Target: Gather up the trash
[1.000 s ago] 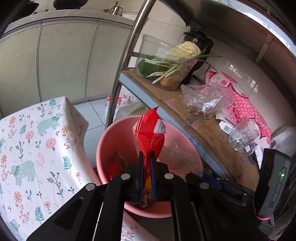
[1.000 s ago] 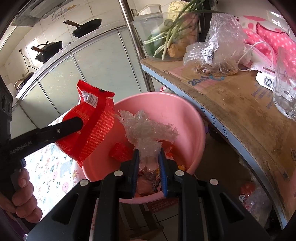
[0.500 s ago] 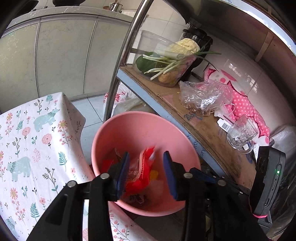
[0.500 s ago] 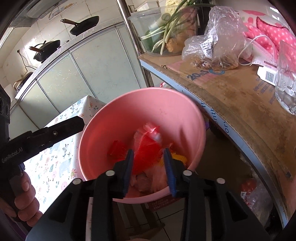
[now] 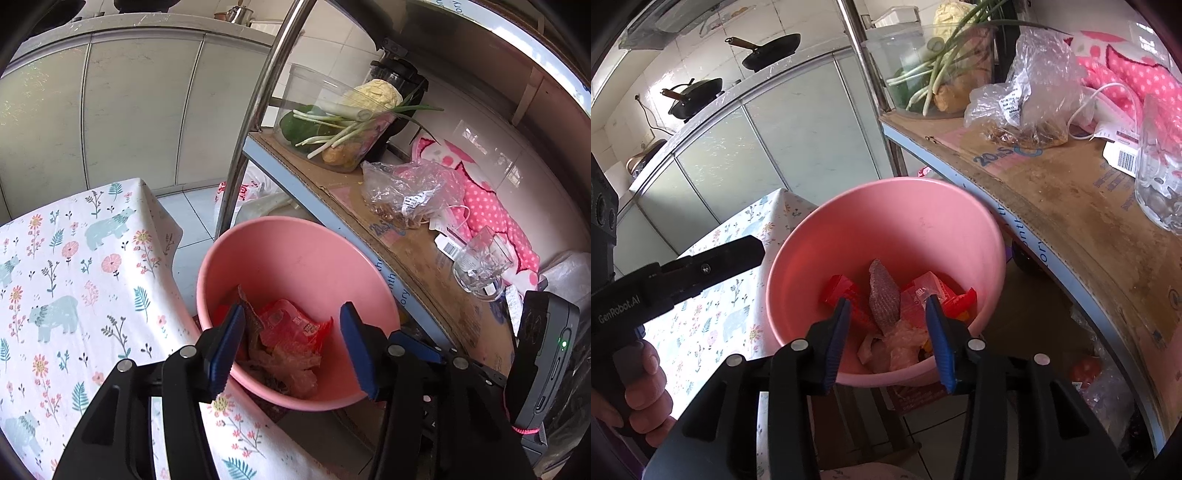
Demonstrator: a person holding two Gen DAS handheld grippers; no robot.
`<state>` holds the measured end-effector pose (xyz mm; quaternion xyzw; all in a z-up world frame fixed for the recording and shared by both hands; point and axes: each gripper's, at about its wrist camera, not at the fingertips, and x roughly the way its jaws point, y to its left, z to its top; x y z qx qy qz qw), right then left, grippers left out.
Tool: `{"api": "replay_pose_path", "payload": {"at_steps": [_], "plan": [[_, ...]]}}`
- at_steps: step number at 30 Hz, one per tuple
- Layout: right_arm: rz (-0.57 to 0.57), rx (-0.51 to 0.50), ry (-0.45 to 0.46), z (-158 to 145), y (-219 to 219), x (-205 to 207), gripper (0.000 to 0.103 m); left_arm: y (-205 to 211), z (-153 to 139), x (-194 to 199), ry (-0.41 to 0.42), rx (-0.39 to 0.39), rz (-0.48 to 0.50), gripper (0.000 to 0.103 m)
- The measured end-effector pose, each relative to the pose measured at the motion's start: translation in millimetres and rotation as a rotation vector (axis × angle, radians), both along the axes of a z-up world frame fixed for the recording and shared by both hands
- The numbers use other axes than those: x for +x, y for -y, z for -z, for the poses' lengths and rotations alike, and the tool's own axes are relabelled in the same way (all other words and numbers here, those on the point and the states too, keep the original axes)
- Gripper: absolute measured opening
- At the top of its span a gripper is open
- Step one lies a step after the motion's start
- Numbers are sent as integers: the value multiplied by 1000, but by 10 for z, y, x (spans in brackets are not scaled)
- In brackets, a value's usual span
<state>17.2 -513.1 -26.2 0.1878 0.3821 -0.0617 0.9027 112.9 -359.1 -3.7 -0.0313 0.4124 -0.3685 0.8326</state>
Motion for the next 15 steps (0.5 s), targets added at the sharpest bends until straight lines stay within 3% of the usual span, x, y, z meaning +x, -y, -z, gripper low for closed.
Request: {"api": "replay_pose_path", "payload": {"at_steps": [4, 15], "plan": [[-11, -5, 4, -48, -56, -56, 50, -37, -26, -76, 5, 14, -5, 65], [-25, -33, -4, -129, -212, -214, 60, -133, -107, -352, 63, 64, -33, 65]]}}
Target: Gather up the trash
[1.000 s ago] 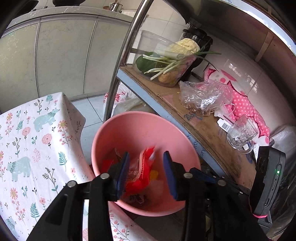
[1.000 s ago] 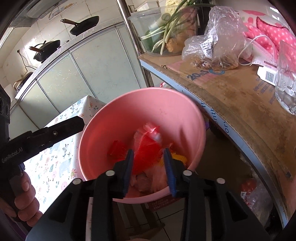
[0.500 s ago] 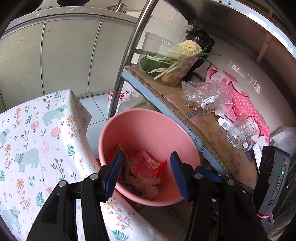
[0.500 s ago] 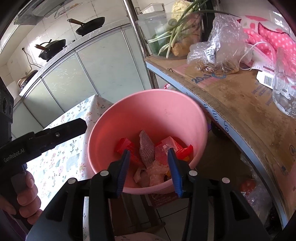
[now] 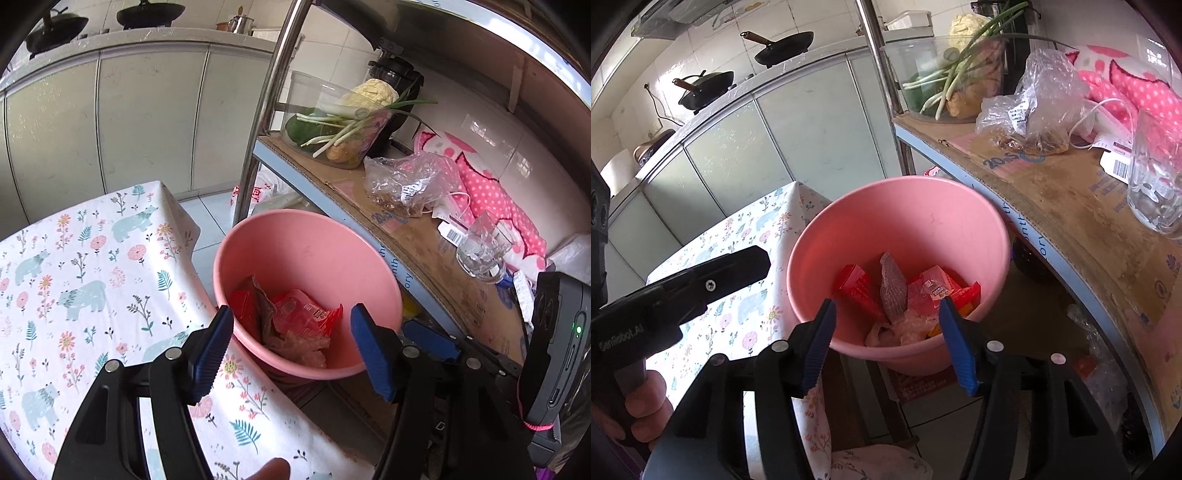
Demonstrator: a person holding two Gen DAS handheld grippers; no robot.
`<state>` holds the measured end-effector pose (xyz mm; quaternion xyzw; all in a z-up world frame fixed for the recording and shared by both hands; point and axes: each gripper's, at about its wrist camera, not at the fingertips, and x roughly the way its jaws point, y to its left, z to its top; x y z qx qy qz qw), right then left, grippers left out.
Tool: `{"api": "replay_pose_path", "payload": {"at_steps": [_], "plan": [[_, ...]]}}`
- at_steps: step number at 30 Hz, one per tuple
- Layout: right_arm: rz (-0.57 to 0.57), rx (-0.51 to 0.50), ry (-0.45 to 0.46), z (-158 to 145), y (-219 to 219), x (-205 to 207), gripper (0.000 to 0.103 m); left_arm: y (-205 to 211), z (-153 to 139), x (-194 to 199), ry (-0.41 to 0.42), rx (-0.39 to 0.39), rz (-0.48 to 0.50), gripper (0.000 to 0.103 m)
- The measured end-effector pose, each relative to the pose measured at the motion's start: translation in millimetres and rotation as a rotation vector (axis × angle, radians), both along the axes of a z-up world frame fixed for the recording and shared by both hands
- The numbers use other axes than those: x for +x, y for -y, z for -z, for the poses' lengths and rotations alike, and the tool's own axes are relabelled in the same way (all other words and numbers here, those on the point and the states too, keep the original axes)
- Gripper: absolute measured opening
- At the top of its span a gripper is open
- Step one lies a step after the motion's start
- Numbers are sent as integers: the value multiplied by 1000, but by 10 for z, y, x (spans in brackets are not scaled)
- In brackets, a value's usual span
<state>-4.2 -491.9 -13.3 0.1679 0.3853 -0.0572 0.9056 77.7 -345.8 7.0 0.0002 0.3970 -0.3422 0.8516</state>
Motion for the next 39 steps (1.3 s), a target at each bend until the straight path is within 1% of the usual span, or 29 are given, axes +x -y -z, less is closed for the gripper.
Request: {"api": "replay_pose_path", "payload": {"at_steps": [12, 22, 33, 39], "plan": [[-9, -37, 8, -103, -114, -133, 60, -72, -78, -273, 45, 16, -4, 65], [-17, -67, 5, -113, -190, -185, 60, -100, -110, -420, 83, 35, -13, 65], [-17, -114, 3, -108, -275, -205, 60, -107, -99, -484, 94, 48, -19, 65], [-12, -119, 3, -99, -295, -222, 60, -119, -87, -496, 94, 52, -25, 65]]}}
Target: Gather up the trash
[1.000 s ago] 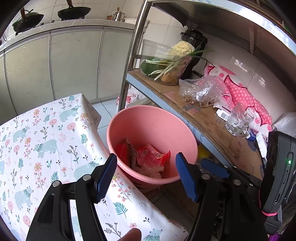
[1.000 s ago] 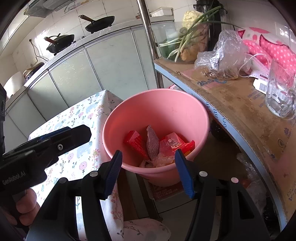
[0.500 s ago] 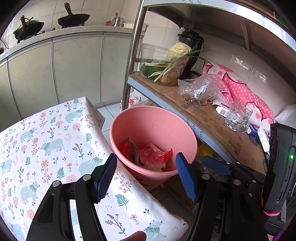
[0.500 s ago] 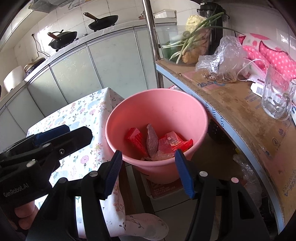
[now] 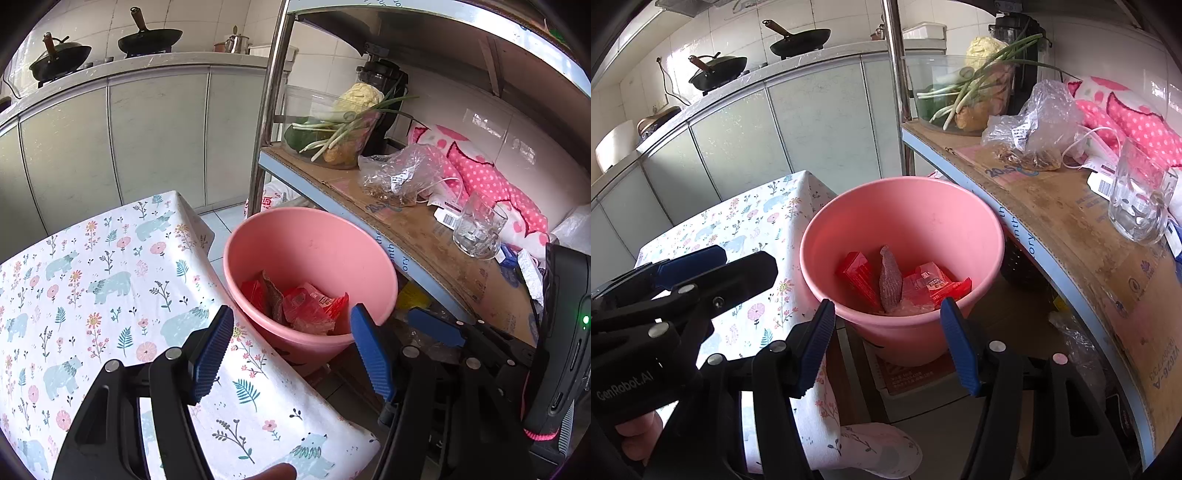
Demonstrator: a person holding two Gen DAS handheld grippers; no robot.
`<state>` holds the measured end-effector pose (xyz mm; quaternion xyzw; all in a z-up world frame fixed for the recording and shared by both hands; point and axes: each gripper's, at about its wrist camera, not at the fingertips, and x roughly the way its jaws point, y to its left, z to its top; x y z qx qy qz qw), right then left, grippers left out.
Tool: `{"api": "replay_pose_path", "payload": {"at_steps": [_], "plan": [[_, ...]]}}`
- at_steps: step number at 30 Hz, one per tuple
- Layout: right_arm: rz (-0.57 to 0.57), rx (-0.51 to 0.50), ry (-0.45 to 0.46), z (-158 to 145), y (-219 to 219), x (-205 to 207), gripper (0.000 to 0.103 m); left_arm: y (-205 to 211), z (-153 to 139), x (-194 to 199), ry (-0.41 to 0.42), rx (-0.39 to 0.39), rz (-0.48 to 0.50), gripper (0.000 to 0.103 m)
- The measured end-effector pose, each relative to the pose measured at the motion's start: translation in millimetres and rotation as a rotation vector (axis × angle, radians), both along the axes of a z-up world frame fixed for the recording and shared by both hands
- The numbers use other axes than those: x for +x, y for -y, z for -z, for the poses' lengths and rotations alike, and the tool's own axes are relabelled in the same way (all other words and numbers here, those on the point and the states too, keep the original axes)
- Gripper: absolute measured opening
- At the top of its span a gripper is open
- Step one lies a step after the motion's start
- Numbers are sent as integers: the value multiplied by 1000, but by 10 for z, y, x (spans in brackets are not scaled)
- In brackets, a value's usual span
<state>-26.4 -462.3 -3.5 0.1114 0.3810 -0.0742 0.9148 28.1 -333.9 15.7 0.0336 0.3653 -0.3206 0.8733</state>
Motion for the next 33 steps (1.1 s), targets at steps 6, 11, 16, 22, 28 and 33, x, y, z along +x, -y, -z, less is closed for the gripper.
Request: {"api": "replay_pose_path", "payload": {"at_steps": [6, 11, 16, 22, 28, 33], "plan": [[0, -3, -1, 5, -4, -6, 60, 1, 11, -1, 0, 6, -1, 65], [0, -2, -2, 8, -7, -8, 60, -6, 9, -4, 0, 6, -1, 65], [-1, -2, -2, 12, -19, -14, 60, -3, 10, -4, 1, 7, -2, 65], [-1, -4, -2, 13, -32, -16, 60, -3, 11, -10, -1, 8, 1, 63], [-4, -5, -3, 10, -37, -7, 60, -2, 11, -9, -1, 8, 1, 63], [-6, -7, -3, -1, -31, 4, 60, -7, 23, -22, -1, 9, 4, 63]]}}
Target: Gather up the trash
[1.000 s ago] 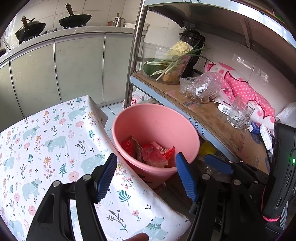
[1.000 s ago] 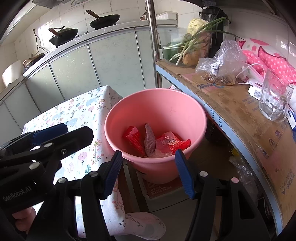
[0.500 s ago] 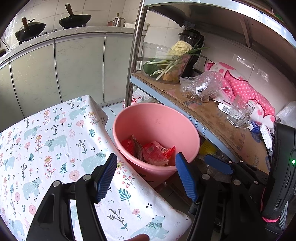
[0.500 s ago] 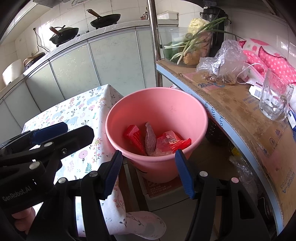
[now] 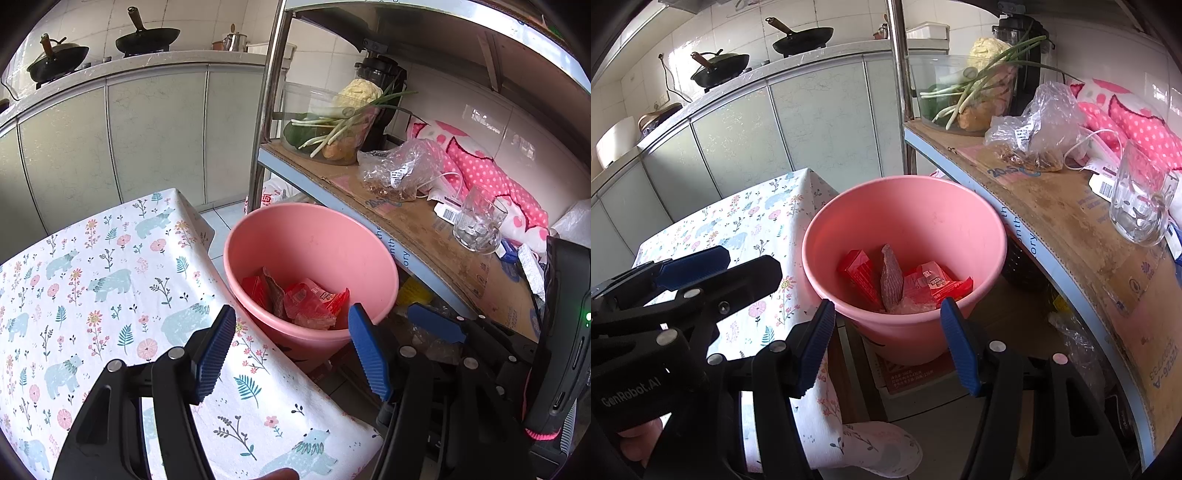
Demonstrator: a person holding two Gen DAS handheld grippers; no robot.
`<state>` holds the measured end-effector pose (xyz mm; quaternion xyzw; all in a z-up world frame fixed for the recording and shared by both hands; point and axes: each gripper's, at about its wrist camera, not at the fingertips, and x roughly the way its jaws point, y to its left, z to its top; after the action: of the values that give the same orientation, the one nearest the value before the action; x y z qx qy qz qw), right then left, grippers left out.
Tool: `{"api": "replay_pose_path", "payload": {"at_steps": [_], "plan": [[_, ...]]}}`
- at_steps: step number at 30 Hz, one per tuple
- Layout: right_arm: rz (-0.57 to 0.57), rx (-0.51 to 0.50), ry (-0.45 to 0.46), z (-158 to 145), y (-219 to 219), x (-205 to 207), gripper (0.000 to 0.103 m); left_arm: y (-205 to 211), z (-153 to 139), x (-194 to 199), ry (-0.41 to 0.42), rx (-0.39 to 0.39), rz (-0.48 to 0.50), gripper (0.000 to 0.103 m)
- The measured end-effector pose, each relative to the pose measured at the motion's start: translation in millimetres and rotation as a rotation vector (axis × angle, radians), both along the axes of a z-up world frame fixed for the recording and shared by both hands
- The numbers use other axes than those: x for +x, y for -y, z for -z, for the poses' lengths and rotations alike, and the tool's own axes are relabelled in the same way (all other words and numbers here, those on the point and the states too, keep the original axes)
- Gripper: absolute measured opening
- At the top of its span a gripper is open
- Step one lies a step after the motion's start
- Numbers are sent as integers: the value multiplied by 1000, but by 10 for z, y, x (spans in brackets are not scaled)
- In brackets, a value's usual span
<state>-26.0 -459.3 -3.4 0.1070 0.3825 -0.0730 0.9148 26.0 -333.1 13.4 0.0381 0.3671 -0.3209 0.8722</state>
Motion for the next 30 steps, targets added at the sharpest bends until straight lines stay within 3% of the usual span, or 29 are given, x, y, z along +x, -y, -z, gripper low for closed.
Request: {"api": "replay_pose_path", "payload": {"at_steps": [30], "plan": [[-13, -2, -8, 26, 11, 43, 60, 20, 43, 16, -15, 13, 25, 62]]}}
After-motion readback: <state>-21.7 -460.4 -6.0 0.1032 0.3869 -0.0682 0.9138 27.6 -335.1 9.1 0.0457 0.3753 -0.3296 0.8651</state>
